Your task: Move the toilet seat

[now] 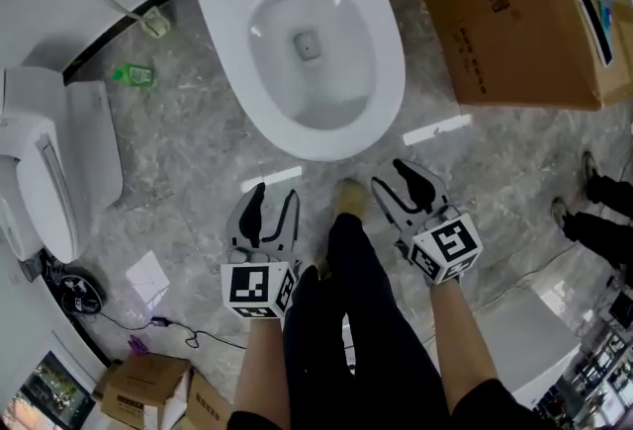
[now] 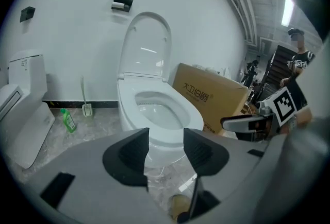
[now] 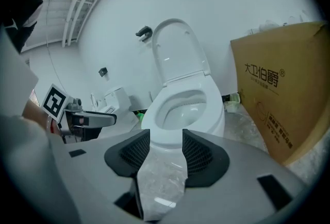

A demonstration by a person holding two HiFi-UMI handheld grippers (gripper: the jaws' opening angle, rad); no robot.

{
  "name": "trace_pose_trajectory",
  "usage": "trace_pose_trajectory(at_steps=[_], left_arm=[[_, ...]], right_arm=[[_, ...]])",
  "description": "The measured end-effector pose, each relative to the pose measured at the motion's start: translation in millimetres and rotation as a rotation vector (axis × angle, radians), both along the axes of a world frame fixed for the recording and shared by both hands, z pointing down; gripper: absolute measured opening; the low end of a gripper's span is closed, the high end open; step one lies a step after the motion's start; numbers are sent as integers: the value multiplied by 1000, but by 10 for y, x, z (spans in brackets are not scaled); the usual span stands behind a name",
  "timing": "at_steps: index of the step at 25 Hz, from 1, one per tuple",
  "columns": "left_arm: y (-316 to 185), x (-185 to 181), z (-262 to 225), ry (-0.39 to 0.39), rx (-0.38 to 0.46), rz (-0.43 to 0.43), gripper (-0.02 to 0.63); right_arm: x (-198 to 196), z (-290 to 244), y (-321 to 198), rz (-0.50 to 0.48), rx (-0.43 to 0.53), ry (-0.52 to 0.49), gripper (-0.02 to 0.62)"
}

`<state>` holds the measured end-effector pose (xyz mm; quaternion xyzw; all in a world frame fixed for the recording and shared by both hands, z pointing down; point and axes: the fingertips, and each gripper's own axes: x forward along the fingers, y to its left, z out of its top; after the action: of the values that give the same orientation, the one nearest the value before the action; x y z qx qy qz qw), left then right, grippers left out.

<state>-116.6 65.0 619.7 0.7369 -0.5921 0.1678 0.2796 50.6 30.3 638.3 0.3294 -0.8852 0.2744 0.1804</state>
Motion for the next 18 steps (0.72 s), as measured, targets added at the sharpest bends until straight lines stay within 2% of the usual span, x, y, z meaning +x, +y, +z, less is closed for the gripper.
trace_pose_trajectory(at_steps=[4, 8, 14, 18], left_arm=[[-86, 75, 319, 16, -50, 34, 225], [-185, 91, 605, -13, -93, 101, 245], [-357, 4, 900, -54, -129, 140, 265], [-412, 37, 1031, -71, -164, 212, 278]], right_arm=[[-15, 313, -61, -55, -13, 69, 221], [57, 574, -146, -98, 1, 184, 222], [-12, 760, -383, -126, 38, 193, 222], [-32, 832, -448, -149, 54, 213, 233]])
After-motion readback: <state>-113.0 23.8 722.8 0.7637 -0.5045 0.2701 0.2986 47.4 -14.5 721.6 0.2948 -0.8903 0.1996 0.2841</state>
